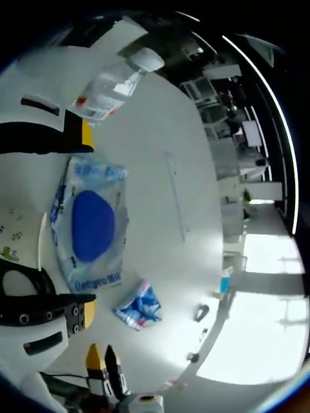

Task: Arrange the tabletop items into an orderly group along one side of the table until the central work area is clear of visible clutter.

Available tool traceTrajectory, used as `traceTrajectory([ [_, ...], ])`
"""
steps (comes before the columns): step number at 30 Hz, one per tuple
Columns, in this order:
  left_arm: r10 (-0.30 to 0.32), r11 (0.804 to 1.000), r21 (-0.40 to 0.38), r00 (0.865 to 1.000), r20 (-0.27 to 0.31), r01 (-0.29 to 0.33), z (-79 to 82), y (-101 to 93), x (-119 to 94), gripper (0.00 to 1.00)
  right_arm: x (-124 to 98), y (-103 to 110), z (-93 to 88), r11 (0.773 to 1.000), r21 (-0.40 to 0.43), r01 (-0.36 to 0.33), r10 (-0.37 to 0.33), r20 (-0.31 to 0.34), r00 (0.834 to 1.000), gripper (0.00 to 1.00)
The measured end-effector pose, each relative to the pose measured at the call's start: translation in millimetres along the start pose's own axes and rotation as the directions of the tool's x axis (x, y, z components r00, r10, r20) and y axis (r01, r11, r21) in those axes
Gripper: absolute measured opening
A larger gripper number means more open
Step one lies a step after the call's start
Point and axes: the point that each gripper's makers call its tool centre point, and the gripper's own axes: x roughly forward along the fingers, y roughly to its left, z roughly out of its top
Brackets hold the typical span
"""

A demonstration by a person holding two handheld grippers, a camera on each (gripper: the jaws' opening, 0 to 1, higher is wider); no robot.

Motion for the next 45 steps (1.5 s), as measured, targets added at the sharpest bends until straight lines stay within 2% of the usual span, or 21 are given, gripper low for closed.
traceTrajectory([
  [11,0.020,0.999,-0.028,1.000,-0.016,-0.021,-6.3,32.0,8.8,0.85,15.2,27.1,10.4,0.998,-0.026,-0.060,0.060,-0.001,0.998,0.36],
  [20,0.024,0.998,-0.055,0.999,-0.032,-0.025,-14.0,51.1,11.3,0.84,21.6,36.4,6.5,0.997,-0.029,-0.071,0.071,-0.018,0.997,0.35],
  [28,0.007,0.998,-0.061,0.999,-0.051,-0.010,-22.9,52.2,16.2,0.83,27.7,36.3,5.5,0.997,-0.010,-0.075,0.074,-0.032,0.997,0.33],
  [31,-0.001,0.998,-0.065,0.998,-0.058,-0.003,-26.7,52.9,21.9,0.82,31.7,44.0,8.0,0.995,-0.005,-0.104,0.104,-0.034,0.994,0.32],
  [36,-0.013,0.992,-0.126,0.998,-0.063,0.005,-33.5,56.1,34.0,0.81,38.7,57.3,7.0,0.991,0.006,-0.133,0.133,-0.042,0.990,0.30],
  [41,-0.022,0.992,-0.126,0.997,-0.075,0.013,-37.4,57.6,40.6,0.81,47.8,71.1,4.5,0.986,0.013,-0.169,0.169,-0.052,0.984,0.27],
  [43,-0.025,0.991,-0.131,0.997,-0.073,0.015,-37.5,58.6,42.9,0.81,53.1,75.3,0.5,0.983,-0.012,-0.184,0.182,-0.067,0.981,0.25],
  [45,-0.027,0.991,-0.131,0.996,-0.080,0.016,-39.4,59.4,45.0,0.80,55.8,76.8,-0.9,0.983,0.007,-0.184,0.184,-0.073,0.980,0.24],
])
